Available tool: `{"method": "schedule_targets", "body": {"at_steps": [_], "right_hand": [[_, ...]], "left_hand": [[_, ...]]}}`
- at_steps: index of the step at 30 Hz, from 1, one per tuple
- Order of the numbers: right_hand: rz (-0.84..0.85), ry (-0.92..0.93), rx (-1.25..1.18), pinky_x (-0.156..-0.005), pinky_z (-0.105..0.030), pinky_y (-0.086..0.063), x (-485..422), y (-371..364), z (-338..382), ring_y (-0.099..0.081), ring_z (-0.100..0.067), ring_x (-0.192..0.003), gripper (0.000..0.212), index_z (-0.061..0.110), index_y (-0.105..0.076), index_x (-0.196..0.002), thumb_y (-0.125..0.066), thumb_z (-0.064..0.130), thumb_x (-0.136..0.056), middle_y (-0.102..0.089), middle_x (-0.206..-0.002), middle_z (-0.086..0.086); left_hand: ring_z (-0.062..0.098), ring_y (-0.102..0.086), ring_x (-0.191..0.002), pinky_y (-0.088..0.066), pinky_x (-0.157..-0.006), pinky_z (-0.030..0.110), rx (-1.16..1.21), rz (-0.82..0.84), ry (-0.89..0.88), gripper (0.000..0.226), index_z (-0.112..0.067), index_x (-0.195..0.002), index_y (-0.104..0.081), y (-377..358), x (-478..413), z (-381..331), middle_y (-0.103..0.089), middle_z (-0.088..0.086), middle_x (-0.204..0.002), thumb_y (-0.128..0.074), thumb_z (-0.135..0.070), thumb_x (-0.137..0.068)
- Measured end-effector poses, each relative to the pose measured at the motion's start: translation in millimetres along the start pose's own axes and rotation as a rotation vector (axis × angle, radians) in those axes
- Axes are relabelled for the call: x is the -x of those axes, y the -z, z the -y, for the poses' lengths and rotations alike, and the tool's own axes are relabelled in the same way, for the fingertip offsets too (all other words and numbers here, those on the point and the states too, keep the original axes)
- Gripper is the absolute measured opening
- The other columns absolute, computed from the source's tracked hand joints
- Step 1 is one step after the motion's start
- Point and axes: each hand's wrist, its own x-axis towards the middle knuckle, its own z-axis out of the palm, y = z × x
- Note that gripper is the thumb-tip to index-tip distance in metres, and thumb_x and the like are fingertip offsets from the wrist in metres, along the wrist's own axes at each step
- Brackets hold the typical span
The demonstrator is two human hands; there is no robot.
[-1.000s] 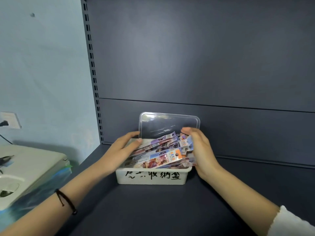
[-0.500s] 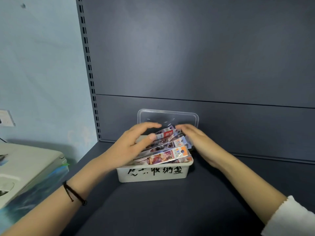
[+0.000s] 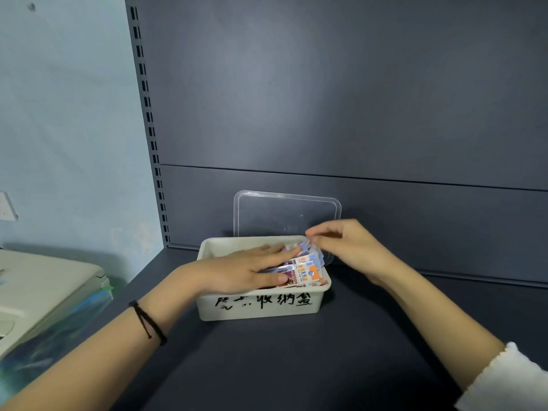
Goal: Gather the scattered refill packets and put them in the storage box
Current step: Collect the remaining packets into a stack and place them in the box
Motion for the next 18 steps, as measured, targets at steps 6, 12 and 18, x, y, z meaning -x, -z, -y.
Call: {"method": "schedule_targets", "body": {"at_steps": [6, 12, 18], "right_hand": [[-0.026, 0.106, 0.208, -0.079, -0.010, -0.048, -5, -1, -9, -0.065, -0.002, -0.095, 0.020, 0.018, -0.075, -0.100, -0.059, 0.009, -0.090, -0.073, -0.100, 0.009], [0.097, 0.213, 0.215, -0.090, -0.025, -0.052, -2, 10, -9, -0.067, -0.004, -0.095, 0.015, 0.019, -0.077, -0.095, -0.067, 0.012, -0.087, -0.074, -0.098, 0.008], [0.303, 0.307, 0.371, -0.085, -0.036, -0.054, 5, -2, -9, -0.068, -0.009, -0.088, 0.005, 0.027, -0.079, -0.081, -0.074, 0.028, -0.080, -0.075, -0.088, 0.007]], "left_hand": [[0.003, -0.027, -0.141, -0.020, -0.118, 0.032, 0.064, -0.004, 0.066, 0.045, -0.044, -0.142, -0.038, -6, -5, 4, -0.031, -0.018, -0.154, -0.042, -0.048, -0.097], [0.004, -0.012, -0.147, -0.008, -0.121, 0.042, 0.162, 0.045, 0.081, 0.047, -0.052, -0.140, -0.033, -7, -5, 5, -0.021, -0.021, -0.157, -0.039, -0.058, -0.094], [-0.003, -0.015, -0.140, -0.010, -0.115, 0.015, 0.208, -0.204, 0.012, 0.048, -0.034, -0.141, -0.041, -1, 6, -4, -0.025, -0.012, -0.155, -0.054, -0.022, -0.097]]}}
